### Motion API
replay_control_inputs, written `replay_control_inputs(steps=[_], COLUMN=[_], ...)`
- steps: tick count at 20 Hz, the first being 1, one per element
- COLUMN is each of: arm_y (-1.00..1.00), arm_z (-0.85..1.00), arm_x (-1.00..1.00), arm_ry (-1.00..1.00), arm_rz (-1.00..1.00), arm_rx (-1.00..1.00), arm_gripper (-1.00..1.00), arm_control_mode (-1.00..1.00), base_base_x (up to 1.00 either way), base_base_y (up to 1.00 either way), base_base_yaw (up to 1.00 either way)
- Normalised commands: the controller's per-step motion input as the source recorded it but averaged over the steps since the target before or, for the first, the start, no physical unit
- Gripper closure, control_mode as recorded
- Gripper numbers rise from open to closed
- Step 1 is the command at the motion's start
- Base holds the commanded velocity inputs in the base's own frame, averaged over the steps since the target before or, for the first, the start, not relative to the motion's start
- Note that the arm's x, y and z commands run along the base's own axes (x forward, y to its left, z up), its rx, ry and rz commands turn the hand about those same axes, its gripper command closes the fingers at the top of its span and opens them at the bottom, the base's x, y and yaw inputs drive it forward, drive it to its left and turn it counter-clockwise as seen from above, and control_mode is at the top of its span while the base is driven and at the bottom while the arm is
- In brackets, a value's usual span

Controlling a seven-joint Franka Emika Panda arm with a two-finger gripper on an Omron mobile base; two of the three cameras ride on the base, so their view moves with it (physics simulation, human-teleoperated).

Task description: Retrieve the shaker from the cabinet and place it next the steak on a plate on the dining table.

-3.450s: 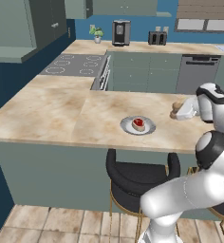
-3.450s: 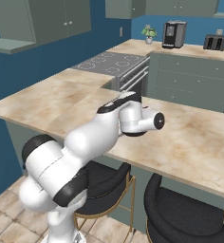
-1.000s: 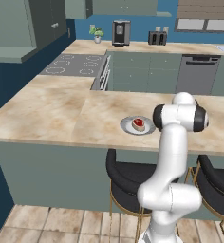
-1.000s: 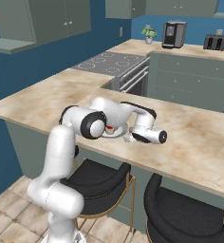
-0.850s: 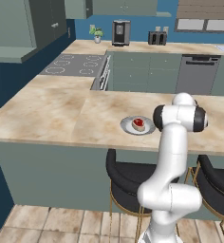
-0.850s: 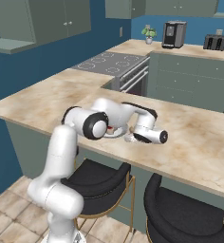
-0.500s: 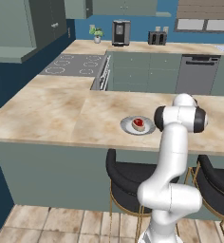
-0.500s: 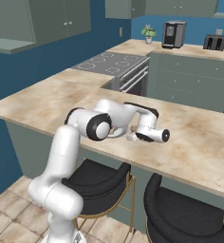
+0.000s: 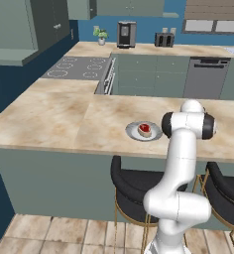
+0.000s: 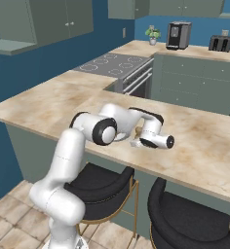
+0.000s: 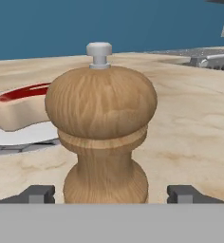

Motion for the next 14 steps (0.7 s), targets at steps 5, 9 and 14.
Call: replay_control_inputs(steps=[5,9,14], arm_y=[0.0,-0.16,-0.18], arm_z=[-0.18,0.0,0.4], arm_x=[0.0,-0.2,-0.49], arm_ry=[0.0,0.0,0.0], arm_rz=[0.0,0.0,0.0], arm_rx=[0.0,0.0,0.0], arm_gripper=[-1.0,-1.0,-1.0], arm_control_mode=[-1.0,-1.0,-1.0], base_base_x=[0.0,0.0,0.0], base_base_y=[0.0,0.0,0.0], base_base_yaw=[0.0,0.0,0.0])
